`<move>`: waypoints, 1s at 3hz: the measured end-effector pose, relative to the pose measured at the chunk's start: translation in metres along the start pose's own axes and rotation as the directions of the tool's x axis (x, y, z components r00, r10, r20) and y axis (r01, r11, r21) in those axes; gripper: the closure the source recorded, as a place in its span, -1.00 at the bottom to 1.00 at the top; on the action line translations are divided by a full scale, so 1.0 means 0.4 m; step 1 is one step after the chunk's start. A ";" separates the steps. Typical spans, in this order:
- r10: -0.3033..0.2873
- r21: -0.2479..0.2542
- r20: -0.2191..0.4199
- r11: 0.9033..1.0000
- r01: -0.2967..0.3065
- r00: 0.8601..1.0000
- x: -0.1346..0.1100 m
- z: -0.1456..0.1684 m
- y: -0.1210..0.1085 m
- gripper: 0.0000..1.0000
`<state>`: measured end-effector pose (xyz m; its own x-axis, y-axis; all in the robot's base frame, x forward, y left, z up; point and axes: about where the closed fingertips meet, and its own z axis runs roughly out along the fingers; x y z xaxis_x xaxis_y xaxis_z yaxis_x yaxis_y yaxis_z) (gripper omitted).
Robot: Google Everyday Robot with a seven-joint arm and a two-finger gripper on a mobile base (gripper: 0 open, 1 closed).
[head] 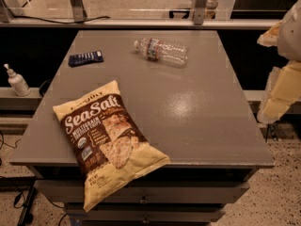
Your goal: Place water bottle upright
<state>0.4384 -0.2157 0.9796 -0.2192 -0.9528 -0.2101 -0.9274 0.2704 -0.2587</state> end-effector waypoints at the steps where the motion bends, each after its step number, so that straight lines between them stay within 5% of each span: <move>1: 0.000 0.000 0.000 1.000 0.000 1.000 0.000 0.000 0.000 -1.00; 3: -0.040 0.033 0.081 0.999 0.038 0.996 -0.129 0.041 -0.132 -1.00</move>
Offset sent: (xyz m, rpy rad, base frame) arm 0.0512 0.0216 0.0105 0.0734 -0.0441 0.0651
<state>0.5036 -0.1784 0.9885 -0.1566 -0.9486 -0.2752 -0.9245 0.2388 -0.2970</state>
